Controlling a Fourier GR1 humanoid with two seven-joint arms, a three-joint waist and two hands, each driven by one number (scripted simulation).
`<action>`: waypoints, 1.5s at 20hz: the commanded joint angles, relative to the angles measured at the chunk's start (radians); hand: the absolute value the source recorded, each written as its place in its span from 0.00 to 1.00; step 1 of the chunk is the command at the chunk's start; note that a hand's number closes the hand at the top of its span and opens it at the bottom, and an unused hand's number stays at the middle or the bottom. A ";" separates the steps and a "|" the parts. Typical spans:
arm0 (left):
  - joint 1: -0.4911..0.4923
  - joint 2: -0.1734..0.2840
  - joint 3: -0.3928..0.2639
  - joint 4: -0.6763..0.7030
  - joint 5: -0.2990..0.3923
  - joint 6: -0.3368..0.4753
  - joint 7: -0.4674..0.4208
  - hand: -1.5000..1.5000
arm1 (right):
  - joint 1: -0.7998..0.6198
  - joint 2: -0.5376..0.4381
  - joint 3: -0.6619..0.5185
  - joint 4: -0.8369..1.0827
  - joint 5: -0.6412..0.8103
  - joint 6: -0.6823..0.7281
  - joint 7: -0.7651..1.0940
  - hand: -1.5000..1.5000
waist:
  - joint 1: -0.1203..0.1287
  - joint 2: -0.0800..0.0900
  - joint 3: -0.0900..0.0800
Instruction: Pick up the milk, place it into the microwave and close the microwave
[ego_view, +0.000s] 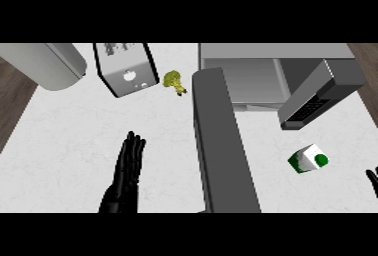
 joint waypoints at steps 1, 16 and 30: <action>0.018 -0.001 -0.088 -0.045 -0.035 0.071 0.040 0.00 | -0.047 0.049 0.017 0.068 0.111 -0.045 -0.060 0.00 | 0.003 0.000 0.000; -0.002 0.043 -0.047 0.034 0.078 0.033 -0.040 0.00 | -0.280 -0.021 -0.056 0.564 0.229 -0.103 -0.310 0.00 | 0.005 0.001 0.000; 0.154 0.157 -0.012 -0.039 0.204 -0.052 -0.171 0.00 | -0.640 -0.112 -0.096 1.212 0.347 -0.323 -0.609 0.00 | 0.014 0.002 0.001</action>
